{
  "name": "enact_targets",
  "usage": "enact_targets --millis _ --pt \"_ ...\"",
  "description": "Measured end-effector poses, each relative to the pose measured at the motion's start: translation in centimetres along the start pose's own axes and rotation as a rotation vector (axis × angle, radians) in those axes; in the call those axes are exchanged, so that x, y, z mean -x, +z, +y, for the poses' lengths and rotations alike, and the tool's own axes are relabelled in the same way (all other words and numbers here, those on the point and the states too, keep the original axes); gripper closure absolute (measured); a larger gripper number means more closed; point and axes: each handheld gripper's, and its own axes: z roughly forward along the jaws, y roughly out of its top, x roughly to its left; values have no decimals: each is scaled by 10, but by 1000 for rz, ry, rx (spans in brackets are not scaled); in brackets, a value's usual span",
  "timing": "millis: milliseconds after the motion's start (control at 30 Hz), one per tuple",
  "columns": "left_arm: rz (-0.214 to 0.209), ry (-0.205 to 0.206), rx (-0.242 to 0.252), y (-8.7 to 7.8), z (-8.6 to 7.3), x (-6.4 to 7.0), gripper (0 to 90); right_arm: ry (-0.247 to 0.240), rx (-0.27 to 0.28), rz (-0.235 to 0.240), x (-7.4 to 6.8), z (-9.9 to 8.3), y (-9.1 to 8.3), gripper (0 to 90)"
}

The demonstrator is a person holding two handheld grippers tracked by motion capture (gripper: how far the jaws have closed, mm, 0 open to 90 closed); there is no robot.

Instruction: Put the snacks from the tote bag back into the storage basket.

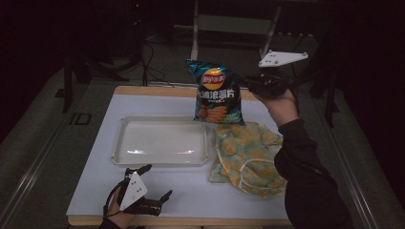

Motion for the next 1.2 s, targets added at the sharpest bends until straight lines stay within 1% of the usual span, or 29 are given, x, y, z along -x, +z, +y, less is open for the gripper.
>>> enact_targets --millis 67,167,233,267,300,367,433,467,567,633,700,800,867,900,967,1067,1200 --pt "-1 0 -1 0 0 0 11 -11 -5 9 -4 2 7 899" --pt "-3 1 0 0 0 0 11 -12 -2 24 -11 4 18 900" --pt "-5 4 -1 0 0 0 11 -10 4 38 -15 5 25 900" --pt "-5 5 -2 0 0 0 11 -18 7 38 -17 5 28 899" --pt "-5 -1 3 0 0 0 11 -18 12 44 -20 6 32 899" --pt "-5 3 -2 0 0 0 11 -20 24 54 -25 7 41 899" --pt "-4 0 2 0 0 0 11 -17 38 71 -30 9 49 900" --pt "-5 0 2 0 0 0 11 -21 44 71 -34 10 52 899" --pt "-4 4 1 -1 0 -1 11 -22 53 99 -41 12 64 899" --pt "-1 5 4 -2 0 -1 11 -25 48 111 -47 13 72 898" --pt "1 -1 8 -2 0 -2 11 -24 53 125 -52 11 80 899" --pt "8 -2 10 -3 0 -3 11 -16 60 146 -59 7 92 899" --pt "6 -3 12 -3 0 -2 11 -5 57 153 -64 2 101 899" --pt "5 -1 9 -3 0 -2 11 0 59 164 -65 0 104 899" --pt "1 0 8 -3 0 -3 11 9 64 181 -70 -7 113 899" --pt "-2 1 6 -3 0 -2 11 36 70 209 -75 -18 124 899" --pt "-5 4 3 -3 0 -1 11 68 60 247 -82 -34 139 899"
